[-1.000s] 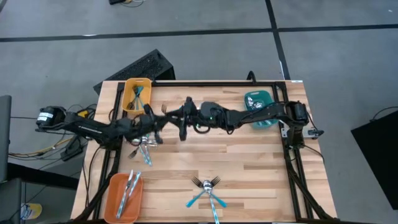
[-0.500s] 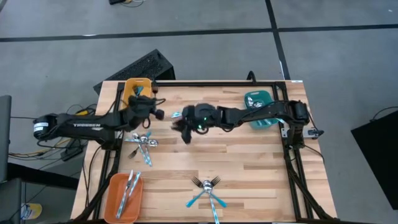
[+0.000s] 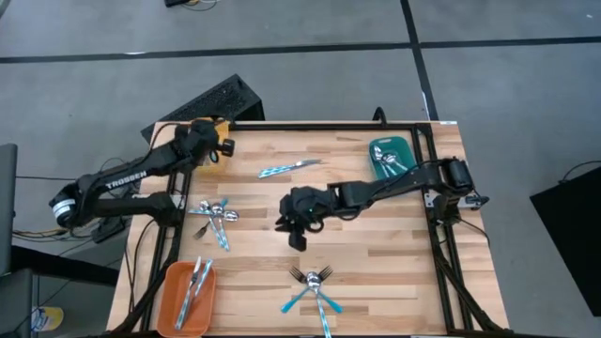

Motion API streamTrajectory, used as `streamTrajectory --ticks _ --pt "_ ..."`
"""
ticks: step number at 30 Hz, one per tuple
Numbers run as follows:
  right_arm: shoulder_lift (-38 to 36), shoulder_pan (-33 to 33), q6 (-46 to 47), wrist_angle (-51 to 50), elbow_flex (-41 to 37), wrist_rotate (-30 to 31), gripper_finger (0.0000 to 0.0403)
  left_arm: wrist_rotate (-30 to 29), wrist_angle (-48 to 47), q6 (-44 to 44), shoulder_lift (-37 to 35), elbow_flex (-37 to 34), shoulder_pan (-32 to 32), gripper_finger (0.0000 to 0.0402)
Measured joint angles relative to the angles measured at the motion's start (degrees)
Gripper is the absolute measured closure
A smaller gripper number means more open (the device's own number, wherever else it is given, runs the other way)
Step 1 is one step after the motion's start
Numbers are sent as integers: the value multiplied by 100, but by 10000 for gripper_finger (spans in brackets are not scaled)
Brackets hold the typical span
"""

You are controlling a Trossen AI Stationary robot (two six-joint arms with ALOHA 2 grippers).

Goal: Sort silverware by color (type)
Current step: Put the blue fork into the yellow bin

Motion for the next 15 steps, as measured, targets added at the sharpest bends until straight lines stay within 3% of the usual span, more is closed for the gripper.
streamTrajectory --ticks 8,15 --pt "2 339 7 -150 -2 93 293 568 -739 -373 155 119 1062 401" --pt "2 509 569 27 0 92 293 44 -625 -564 421 100 913 370"
